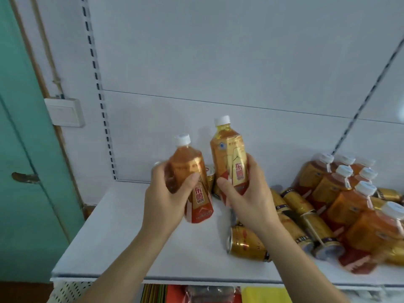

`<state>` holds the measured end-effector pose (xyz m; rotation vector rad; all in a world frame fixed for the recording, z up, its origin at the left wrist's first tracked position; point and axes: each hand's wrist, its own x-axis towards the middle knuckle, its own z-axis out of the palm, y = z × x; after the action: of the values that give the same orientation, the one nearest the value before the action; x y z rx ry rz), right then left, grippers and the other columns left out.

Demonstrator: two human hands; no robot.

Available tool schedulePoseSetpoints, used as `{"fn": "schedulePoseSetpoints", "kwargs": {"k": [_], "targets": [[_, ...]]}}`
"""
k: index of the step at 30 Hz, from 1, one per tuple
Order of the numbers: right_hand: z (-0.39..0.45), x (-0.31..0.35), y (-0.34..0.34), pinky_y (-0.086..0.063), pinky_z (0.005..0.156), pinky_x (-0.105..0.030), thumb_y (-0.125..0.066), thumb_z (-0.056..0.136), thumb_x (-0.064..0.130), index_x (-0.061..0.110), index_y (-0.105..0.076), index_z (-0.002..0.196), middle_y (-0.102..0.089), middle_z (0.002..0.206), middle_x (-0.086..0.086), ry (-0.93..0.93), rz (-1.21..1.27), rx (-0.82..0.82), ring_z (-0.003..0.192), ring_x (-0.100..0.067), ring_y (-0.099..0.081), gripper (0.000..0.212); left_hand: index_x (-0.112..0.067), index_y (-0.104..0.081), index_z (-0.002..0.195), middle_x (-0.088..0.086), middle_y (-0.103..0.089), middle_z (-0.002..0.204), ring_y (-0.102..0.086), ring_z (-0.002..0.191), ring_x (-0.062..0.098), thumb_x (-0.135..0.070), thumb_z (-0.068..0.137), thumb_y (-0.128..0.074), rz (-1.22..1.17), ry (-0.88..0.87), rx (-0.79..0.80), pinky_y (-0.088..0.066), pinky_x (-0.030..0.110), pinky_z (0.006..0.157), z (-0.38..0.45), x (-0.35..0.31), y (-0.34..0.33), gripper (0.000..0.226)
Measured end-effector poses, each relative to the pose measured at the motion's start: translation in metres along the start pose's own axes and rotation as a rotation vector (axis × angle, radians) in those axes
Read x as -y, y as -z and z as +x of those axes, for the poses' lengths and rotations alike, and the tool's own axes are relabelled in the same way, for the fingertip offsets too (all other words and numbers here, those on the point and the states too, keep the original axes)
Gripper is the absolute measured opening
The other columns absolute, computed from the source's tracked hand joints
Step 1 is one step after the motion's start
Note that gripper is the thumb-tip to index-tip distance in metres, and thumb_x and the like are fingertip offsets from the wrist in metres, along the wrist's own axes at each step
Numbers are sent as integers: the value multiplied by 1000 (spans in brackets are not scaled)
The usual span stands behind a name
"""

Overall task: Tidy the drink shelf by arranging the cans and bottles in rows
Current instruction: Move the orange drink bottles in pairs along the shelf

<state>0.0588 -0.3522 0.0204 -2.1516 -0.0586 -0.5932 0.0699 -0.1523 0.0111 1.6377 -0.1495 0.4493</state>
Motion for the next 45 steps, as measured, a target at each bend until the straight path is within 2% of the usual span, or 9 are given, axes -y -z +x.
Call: {"fn": "schedulePoseSetpoints", "kwargs": {"k": [6, 12, 18, 22, 26, 30, 35, 38, 45], "targets": [[-45, -6, 26, -58, 97, -34, -72, 90, 63, 39, -26, 163, -52, 139, 10, -38, 25, -73, 123, 0, -55, 90, -43, -59, 132, -27, -72, 114, -73, 103, -1, -51, 93, -66, -112, -38, 161, -62, 20, 77, -22, -21, -34, 41], [-87, -10, 93, -56, 102, -39, -53, 109, 44, 51, -28, 157, -66, 137, 12, -12, 197, -103, 128, -12, -64, 55, -35, -56, 141, -26, -72, 119, -71, 106, -2, -44, 100, -62, -109, -140, 283, -60, 20, 80, -58, -47, -83, 42], [-136, -44, 193, -64, 91, -42, -64, 98, 50, 45, -35, 155, -71, 126, 18, -70, 123, -216, 115, -8, -72, 64, -40, -52, 144, -26, -71, 122, -71, 109, -2, -54, 96, -67, -131, -174, 455, -63, 28, 87, -110, -82, -152, 52], [-178, -73, 277, -64, 84, -34, -71, 95, 50, 38, -38, 158, -72, 120, 21, -85, 1, -278, 109, -2, -71, 72, -41, -53, 144, -15, -74, 125, -72, 115, 8, -62, 93, -69, -183, -157, 553, -63, 44, 93, -166, -104, -221, 57], [-217, -101, 357, -56, 76, -13, -76, 97, 36, 46, -40, 149, -69, 111, 34, -111, -105, -327, 99, 6, -70, 64, -45, -48, 150, -17, -71, 132, -67, 124, 10, -74, 83, -69, -214, -156, 616, -59, 46, 100, -221, -122, -296, 76], [-250, -127, 420, -54, 74, -9, -76, 96, 36, 60, -36, 138, -65, 108, 44, -196, -163, -409, 98, 10, -68, 62, -57, -45, 145, -25, -67, 133, -65, 123, -1, -68, 85, -71, -243, -168, 712, -58, 40, 101, -268, -143, -359, 67], [-269, -172, 479, -61, 75, -28, -74, 88, 59, 51, -35, 146, -69, 103, 29, -326, -259, -550, 90, 4, -71, 71, -74, -36, 139, -29, -63, 136, -63, 124, -4, -72, 85, -70, -250, -159, 840, -60, 43, 101, -302, -158, -434, 64], [-271, -202, 512, -64, 78, -39, -75, 88, 58, 46, -34, 143, -70, 102, 21, -404, -316, -611, 88, -2, -71, 70, -67, -36, 145, -26, -63, 137, -64, 124, 1, -69, 83, -70, -234, -157, 910, -62, 46, 97, -315, -160, -484, 71], [-248, -272, 601, -65, 79, -39, -77, 86, 53, 41, -39, 134, -72, 102, 17, -497, -388, -694, 88, -3, -72, 62, -60, -27, 155, -20, -56, 146, -60, 130, 9, -69, 81, -69, -216, -176, 1019, -59, 47, 103, -330, -169, -607, 85]]}}
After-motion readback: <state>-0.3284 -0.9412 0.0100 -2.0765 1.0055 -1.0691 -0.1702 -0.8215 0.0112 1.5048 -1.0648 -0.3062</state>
